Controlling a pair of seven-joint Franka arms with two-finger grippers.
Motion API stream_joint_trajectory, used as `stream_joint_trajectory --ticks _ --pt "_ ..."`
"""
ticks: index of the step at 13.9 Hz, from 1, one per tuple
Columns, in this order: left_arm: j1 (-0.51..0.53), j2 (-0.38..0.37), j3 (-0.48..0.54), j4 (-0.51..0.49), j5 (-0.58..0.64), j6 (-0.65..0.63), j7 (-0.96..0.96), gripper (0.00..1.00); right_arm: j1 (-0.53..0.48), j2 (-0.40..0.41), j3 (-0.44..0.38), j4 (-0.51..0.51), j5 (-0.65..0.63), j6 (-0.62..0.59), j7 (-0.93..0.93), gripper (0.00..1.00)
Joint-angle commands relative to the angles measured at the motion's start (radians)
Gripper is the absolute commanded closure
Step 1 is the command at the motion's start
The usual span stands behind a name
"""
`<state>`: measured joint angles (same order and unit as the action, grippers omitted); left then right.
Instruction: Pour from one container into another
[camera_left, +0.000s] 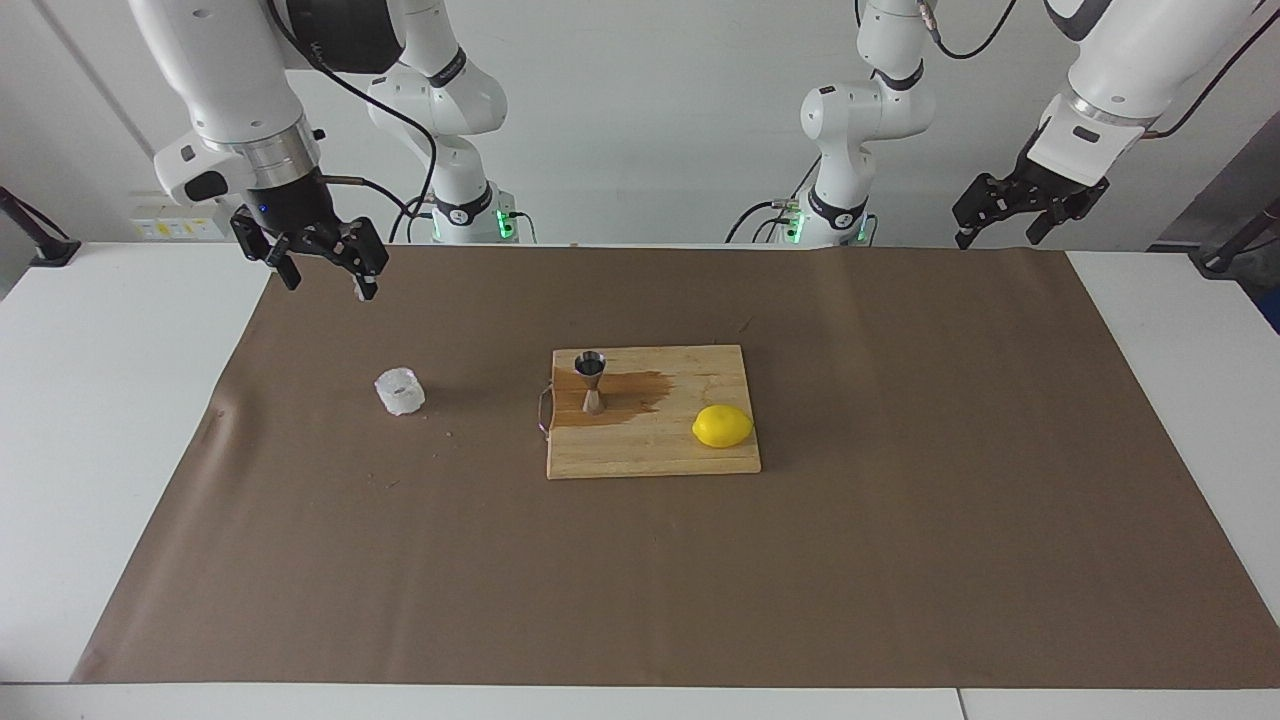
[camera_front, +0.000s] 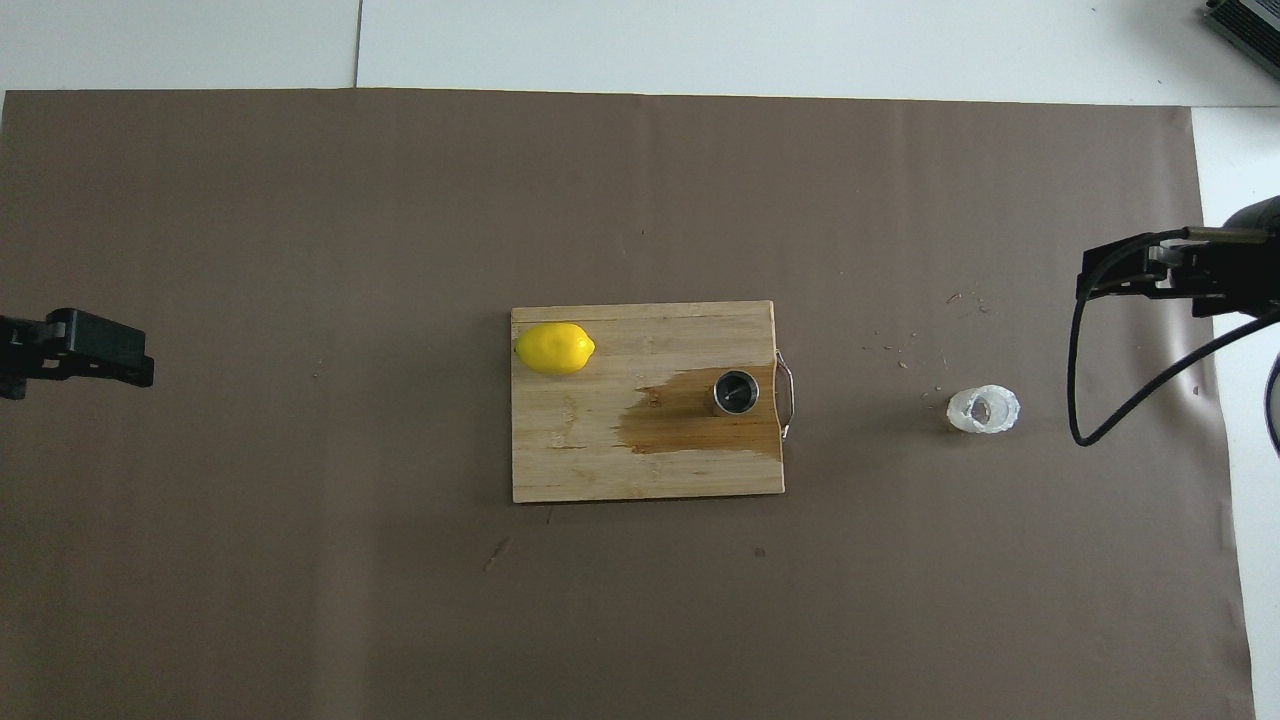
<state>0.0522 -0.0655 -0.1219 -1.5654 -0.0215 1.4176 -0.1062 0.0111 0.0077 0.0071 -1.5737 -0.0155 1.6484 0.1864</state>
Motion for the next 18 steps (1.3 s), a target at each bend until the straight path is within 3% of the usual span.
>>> stream_joint_trajectory --ticks 1,18 --pt "-0.006 -0.024 0.01 -0.022 -0.009 -0.008 0.002 0.0 -0.029 -0.005 0.008 -0.009 0.025 0.022 -0.019 0.0" --pt "-0.006 -0.024 0.01 -0.022 -0.011 -0.008 0.002 0.0 -0.082 -0.043 0.053 -0.08 0.006 0.021 -0.059 0.0"
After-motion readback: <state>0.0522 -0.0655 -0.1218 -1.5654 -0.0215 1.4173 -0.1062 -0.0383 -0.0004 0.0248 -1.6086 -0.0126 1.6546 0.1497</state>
